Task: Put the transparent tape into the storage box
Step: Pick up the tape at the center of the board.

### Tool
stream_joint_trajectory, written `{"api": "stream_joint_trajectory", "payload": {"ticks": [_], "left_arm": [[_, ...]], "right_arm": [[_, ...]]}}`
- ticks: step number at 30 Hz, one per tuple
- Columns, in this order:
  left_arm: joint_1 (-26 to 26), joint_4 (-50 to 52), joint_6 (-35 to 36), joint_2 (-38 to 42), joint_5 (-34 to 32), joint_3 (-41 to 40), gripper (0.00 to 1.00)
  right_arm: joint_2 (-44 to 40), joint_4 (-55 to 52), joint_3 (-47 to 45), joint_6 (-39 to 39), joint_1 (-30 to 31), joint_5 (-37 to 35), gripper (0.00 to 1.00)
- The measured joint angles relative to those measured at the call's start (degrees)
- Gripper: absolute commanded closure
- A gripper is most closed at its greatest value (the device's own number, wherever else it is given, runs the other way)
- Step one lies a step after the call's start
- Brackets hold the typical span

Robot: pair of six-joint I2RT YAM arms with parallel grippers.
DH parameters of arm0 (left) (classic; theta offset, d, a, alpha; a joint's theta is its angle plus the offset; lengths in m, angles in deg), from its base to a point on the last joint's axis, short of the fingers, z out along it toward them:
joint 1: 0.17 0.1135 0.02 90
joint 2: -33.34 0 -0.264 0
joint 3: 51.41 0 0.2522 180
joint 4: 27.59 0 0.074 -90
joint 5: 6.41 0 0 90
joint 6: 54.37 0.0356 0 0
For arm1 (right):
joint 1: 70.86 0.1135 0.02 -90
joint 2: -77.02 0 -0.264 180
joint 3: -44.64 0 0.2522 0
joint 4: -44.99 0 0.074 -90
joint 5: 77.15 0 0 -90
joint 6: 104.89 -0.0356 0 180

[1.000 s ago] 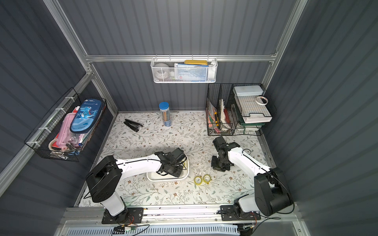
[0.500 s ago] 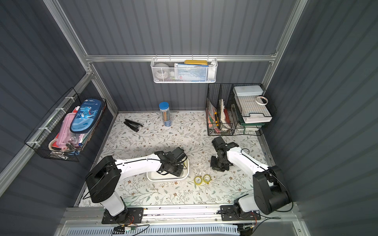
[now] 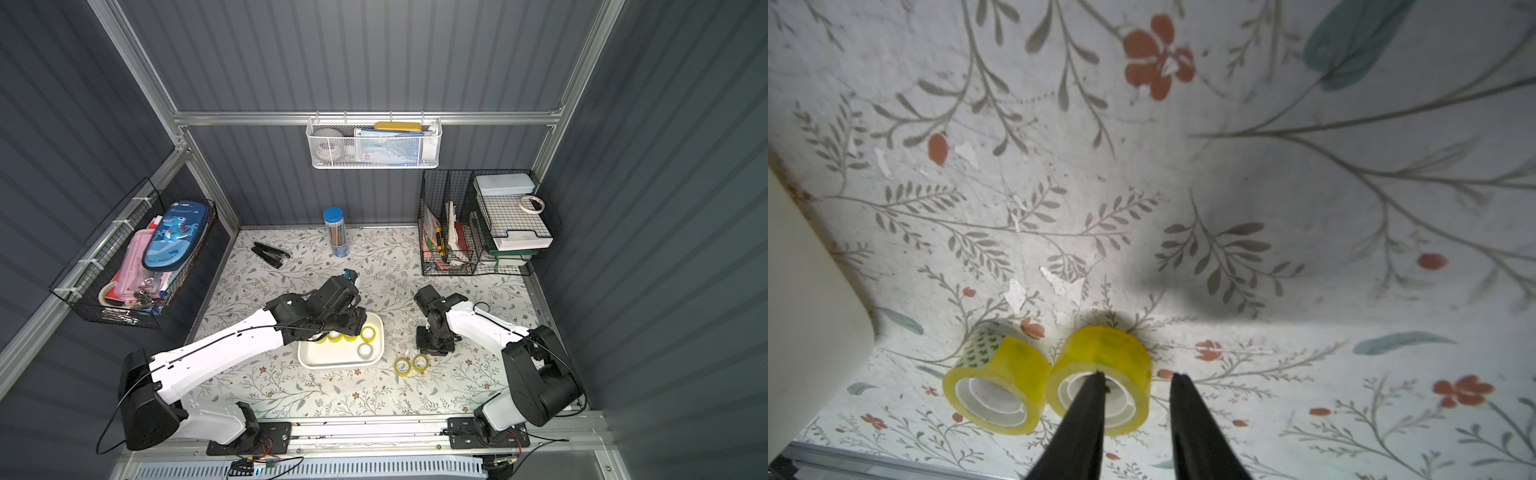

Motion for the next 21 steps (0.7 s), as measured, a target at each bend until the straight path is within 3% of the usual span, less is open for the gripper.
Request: {"api": "stream_joint_trajectory", "payload": {"ticks": [21], "left_arm": [[0.26,3.1,-0.11,2.08,-3.8,3.17,0.22]], "right_arm": [[-1.68,0.74,-2.23,-2.64,4.17,-0.44,0.64]]}}
